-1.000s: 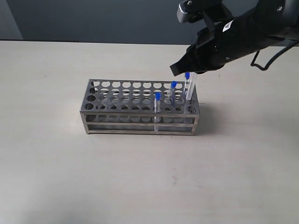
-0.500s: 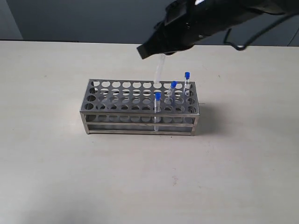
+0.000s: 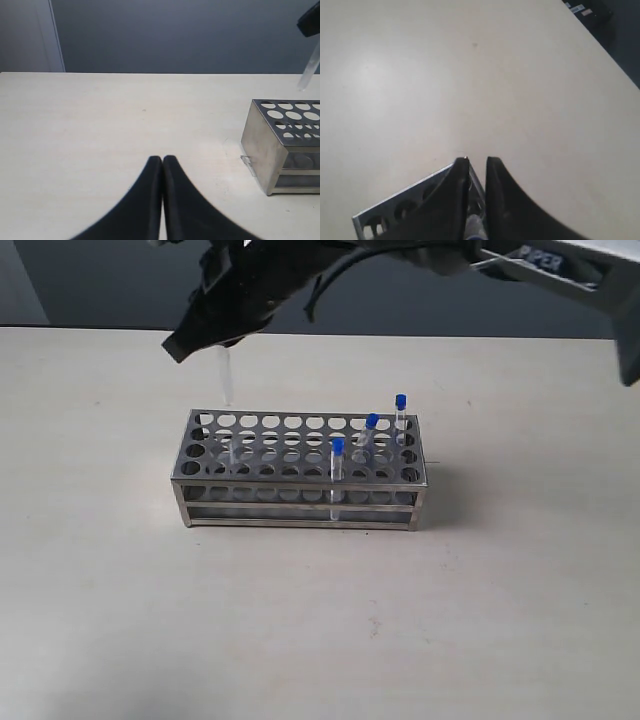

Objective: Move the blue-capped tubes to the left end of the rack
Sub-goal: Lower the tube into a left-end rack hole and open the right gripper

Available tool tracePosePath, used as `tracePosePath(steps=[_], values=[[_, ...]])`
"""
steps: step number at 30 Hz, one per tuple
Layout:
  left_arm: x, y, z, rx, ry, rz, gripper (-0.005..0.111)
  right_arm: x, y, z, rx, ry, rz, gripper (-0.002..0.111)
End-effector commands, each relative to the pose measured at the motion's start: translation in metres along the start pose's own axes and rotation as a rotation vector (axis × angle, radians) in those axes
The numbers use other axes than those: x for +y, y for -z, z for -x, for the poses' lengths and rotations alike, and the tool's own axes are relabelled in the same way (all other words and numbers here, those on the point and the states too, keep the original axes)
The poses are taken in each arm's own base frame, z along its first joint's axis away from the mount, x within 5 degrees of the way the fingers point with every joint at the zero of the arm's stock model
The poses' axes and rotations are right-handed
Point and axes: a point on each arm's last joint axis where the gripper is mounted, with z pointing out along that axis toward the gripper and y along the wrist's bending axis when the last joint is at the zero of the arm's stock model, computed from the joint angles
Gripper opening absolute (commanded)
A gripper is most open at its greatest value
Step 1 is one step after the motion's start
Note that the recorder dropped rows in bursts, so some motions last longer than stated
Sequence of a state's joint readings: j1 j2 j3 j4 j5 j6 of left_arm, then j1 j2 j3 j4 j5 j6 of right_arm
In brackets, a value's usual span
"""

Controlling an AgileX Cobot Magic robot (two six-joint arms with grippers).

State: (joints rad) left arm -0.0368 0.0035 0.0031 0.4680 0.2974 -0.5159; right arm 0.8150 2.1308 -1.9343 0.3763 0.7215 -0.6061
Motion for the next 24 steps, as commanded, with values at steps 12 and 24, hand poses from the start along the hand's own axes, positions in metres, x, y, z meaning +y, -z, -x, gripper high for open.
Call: tracePosePath(steps=[12,24], values=[[-0.001,0.001,0.002,-0.011,0.004,-0.009,0.001,0.002,-0.053,-0.002,0.039,0.028,0.045,-0.001],[-0.001,0.001,0.002,-0.011,0.004,-0.009,0.001,0.004,-0.075,-0.015,0.055,-0.037,0.086,-0.001]])
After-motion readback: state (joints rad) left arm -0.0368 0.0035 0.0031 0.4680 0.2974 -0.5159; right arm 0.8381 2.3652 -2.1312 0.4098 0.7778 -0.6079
